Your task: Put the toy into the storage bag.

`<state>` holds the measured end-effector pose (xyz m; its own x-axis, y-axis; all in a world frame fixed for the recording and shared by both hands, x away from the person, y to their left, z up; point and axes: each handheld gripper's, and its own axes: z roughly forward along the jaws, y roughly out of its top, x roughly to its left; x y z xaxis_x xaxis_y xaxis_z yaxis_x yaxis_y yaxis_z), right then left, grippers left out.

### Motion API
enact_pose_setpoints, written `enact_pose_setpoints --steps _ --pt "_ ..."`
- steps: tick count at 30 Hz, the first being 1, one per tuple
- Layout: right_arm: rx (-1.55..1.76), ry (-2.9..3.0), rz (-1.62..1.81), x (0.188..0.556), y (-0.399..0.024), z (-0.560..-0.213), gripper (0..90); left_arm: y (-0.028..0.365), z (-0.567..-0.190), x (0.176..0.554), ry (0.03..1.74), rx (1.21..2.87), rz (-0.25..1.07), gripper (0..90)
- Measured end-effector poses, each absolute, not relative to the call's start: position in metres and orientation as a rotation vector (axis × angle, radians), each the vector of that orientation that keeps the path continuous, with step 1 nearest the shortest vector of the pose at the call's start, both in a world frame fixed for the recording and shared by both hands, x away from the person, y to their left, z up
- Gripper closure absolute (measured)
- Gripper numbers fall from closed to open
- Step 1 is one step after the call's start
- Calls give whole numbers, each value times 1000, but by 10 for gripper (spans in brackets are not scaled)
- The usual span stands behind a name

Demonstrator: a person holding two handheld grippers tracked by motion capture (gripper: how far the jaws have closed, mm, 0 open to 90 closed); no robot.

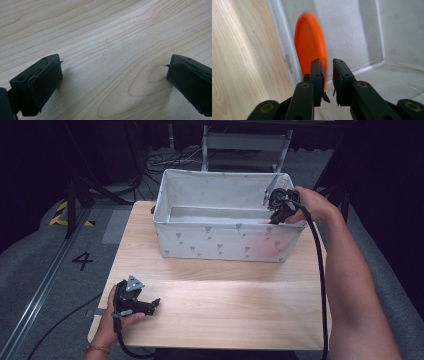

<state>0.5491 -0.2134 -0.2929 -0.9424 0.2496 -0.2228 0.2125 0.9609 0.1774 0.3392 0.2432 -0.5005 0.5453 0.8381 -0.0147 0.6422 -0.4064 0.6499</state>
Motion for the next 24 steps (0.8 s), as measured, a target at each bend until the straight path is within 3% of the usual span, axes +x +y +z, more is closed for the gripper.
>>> enact_pose_setpoints --steps 3,10,24 --pt "335 2867 238 548 -214 -293 779 243 -500 339 1189 2177 420 5" --pt "351 2782 268 539 -213 -290 660 243 -501 339 1193 2174 410 5" --pt "631 2543 701 514 -245 -267 288 243 -501 339 1193 2174 410 6"
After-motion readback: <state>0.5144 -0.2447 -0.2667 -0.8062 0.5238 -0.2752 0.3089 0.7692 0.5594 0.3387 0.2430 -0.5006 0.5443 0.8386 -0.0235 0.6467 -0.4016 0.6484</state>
